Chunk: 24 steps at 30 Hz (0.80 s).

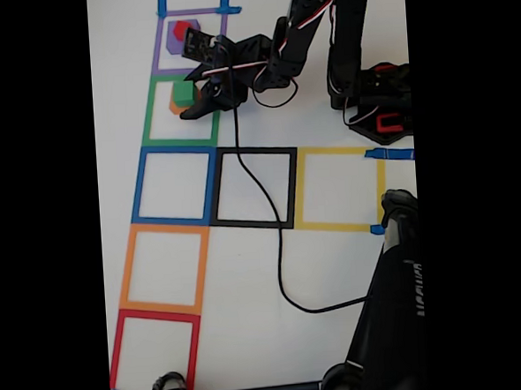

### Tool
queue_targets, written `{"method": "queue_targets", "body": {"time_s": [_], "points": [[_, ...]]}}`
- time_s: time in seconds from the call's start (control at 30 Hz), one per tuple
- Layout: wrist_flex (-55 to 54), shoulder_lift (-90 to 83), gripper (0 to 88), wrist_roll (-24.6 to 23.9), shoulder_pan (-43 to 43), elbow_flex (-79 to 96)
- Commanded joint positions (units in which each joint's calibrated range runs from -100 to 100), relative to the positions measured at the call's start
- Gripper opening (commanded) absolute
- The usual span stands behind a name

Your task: Tower of hanoi

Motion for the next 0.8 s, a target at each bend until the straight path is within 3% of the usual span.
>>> {"method": "queue_targets", "body": {"time_s": [0.0, 0.17, 0.33, 0.6, 0.77], "points": [[-0.8, -4.4, 24.0, 0.4, -0.9, -2.0], [10.1, -13.1, 18.6, 0.4, -0.2, -4.8], [36.9, -27.5, 1.2, 0.4, 2.2, -11.8], [77.0, -46.9, 1.1, 0.4, 9.1, -24.2], [100.9, -50.5, 1.1, 0.4, 13.5, -42.6]]}}
